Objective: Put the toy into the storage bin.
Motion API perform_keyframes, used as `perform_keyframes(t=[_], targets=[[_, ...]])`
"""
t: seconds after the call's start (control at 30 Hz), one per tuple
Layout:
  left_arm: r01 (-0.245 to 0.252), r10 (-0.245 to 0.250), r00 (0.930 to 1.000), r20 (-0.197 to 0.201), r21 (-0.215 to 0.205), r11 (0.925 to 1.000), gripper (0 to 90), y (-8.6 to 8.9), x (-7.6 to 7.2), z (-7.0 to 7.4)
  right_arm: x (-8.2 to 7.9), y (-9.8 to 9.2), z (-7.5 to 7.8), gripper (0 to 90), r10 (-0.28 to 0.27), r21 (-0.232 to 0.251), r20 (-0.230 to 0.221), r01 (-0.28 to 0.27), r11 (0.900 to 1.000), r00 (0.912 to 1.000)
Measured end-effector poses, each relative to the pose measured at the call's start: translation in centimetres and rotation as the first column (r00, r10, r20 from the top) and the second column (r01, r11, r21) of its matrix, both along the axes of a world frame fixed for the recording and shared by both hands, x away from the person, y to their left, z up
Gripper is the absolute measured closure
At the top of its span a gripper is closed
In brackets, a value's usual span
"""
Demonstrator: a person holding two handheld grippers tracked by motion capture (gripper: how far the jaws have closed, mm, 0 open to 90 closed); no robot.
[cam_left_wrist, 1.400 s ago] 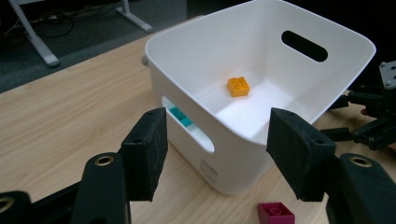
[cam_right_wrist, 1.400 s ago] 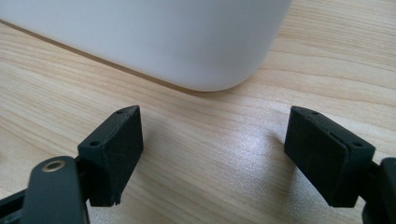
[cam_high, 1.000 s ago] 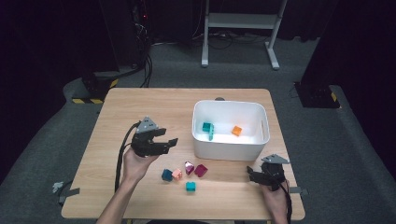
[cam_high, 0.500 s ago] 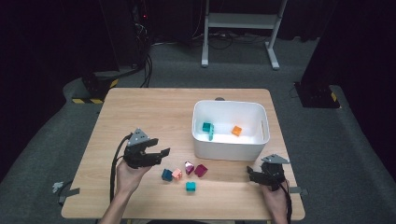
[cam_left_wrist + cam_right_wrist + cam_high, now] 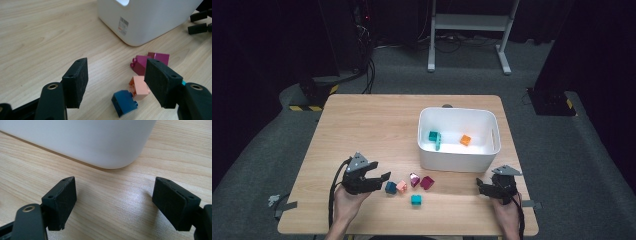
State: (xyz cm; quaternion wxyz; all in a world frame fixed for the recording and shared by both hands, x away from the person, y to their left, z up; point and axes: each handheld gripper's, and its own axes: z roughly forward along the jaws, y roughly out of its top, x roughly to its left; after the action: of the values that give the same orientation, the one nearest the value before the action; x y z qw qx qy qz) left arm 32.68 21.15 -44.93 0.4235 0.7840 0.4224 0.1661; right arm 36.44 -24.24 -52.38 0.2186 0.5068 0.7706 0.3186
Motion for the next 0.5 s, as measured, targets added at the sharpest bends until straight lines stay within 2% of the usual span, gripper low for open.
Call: perform_keyframes(t=[0.5], targets=[[-0.002,0.003,0.9984,-0.057,0.032,0.9995,35.8,-0.9,-1.5,-4.0,0.0,0.0,0.0,19.3,0.000,0.000,0.000,0.000,1.000,1.0000]])
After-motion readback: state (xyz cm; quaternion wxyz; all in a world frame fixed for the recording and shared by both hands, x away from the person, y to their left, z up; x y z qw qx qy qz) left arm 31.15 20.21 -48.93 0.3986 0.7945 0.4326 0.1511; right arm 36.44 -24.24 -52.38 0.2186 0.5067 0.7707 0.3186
